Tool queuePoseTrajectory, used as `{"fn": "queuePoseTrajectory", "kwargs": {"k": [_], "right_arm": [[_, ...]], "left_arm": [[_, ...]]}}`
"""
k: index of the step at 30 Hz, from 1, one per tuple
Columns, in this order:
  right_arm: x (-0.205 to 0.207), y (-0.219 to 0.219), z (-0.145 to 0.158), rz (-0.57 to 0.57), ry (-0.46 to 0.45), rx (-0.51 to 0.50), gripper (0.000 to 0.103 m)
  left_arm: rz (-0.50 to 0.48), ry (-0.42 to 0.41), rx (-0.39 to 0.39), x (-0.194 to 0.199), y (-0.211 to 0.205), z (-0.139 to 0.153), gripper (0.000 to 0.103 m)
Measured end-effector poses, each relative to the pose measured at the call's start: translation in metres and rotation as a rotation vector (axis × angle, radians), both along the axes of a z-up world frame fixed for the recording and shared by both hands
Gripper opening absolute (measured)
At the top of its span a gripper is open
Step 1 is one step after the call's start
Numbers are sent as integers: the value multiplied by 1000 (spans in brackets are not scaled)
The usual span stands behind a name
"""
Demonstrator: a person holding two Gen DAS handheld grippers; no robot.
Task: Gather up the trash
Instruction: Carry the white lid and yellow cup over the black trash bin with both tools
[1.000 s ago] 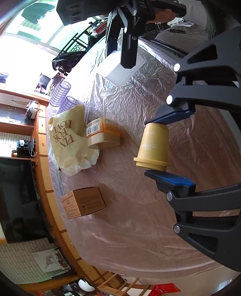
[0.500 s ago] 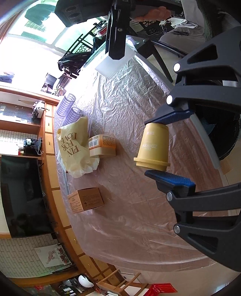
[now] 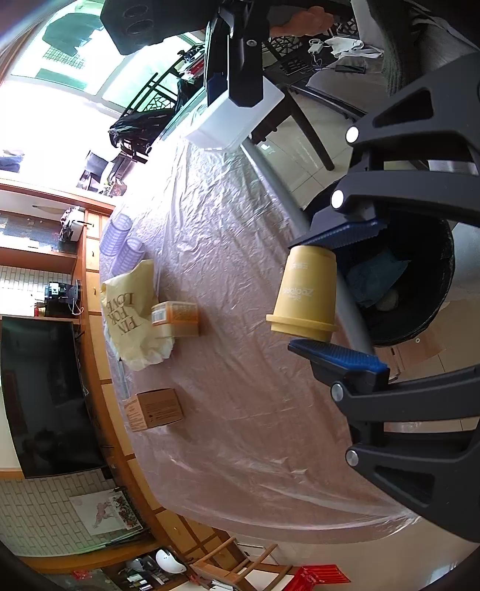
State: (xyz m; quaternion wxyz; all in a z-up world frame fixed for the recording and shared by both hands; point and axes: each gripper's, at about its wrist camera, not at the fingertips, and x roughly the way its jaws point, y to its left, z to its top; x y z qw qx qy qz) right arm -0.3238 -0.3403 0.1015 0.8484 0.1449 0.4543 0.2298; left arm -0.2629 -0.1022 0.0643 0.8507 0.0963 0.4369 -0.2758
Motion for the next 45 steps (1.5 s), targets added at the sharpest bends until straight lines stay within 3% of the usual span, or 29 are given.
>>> {"fn": "queuePoseTrajectory", "kwargs": {"k": [13,45], "right_arm": [[-28,2,-21,29,59,16,81],[-32,15,-87,67,218,-31,81]], "left_arm": [[-9,35,9,-27,-7,-13,49],[0,124,105,-49,-14,-66,49]]}}
